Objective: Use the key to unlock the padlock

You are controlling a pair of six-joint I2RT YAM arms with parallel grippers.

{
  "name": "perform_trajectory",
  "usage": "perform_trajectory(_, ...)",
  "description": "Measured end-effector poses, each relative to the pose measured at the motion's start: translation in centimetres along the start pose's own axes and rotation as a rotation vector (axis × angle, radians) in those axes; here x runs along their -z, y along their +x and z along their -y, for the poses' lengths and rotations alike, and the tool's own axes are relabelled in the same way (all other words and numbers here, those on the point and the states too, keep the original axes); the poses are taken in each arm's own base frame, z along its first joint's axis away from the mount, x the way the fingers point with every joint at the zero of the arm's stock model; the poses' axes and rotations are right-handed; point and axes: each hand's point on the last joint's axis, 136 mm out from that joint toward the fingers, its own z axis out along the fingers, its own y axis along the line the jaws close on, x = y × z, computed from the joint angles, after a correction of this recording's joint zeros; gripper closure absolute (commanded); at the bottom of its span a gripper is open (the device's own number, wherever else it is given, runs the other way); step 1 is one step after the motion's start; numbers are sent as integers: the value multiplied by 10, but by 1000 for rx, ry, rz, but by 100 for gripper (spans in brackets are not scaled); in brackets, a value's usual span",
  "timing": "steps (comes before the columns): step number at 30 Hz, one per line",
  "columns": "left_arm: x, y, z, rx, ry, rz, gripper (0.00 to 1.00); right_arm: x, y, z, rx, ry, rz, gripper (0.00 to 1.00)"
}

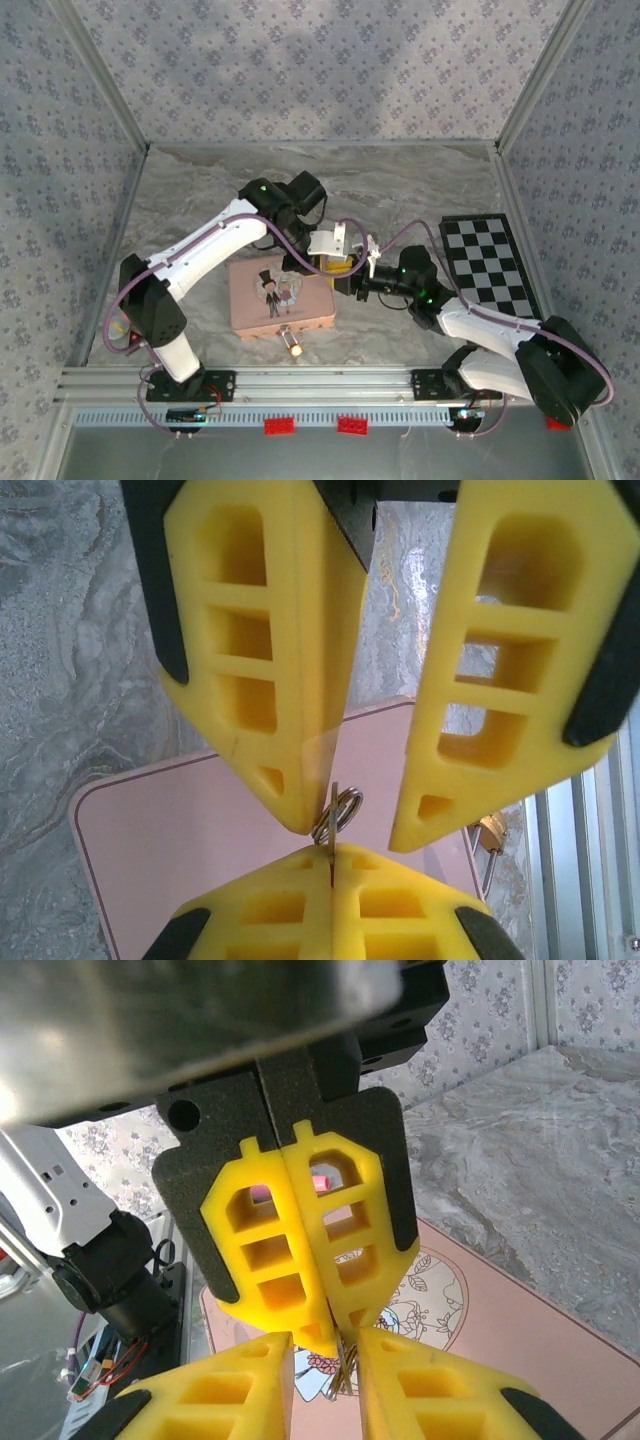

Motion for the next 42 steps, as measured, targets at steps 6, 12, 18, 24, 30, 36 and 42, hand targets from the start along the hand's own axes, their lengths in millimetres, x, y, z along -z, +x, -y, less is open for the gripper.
perform_trajectory(6, 0, -2, 2, -7, 8, 8, 100, -2, 3, 0, -4, 0, -7, 78)
perform_trajectory(12, 0, -3, 2, -8, 6, 12, 100, -2, 1, 5, 0, 34, 2, 90)
perform_trajectory(18, 1, -2, 1, -9, -3, 10, 100, -2, 0, 6, 2, 42, 7, 99)
perform_trajectory(24, 0, -2, -2, -15, -37, 24, 90, -1, -1, 8, 3, 56, 11, 100)
perform_trajectory(30, 9, -6, -1, -22, -112, 106, 79, 6, -4, 9, 11, 78, 33, 100)
perform_trajectory(36, 31, -18, -5, 50, -187, 335, 67, 13, -13, 17, -36, 118, 79, 100)
perform_trajectory(42, 33, -11, -21, 227, -207, 590, 68, 16, -23, 20, -98, 125, 152, 100)
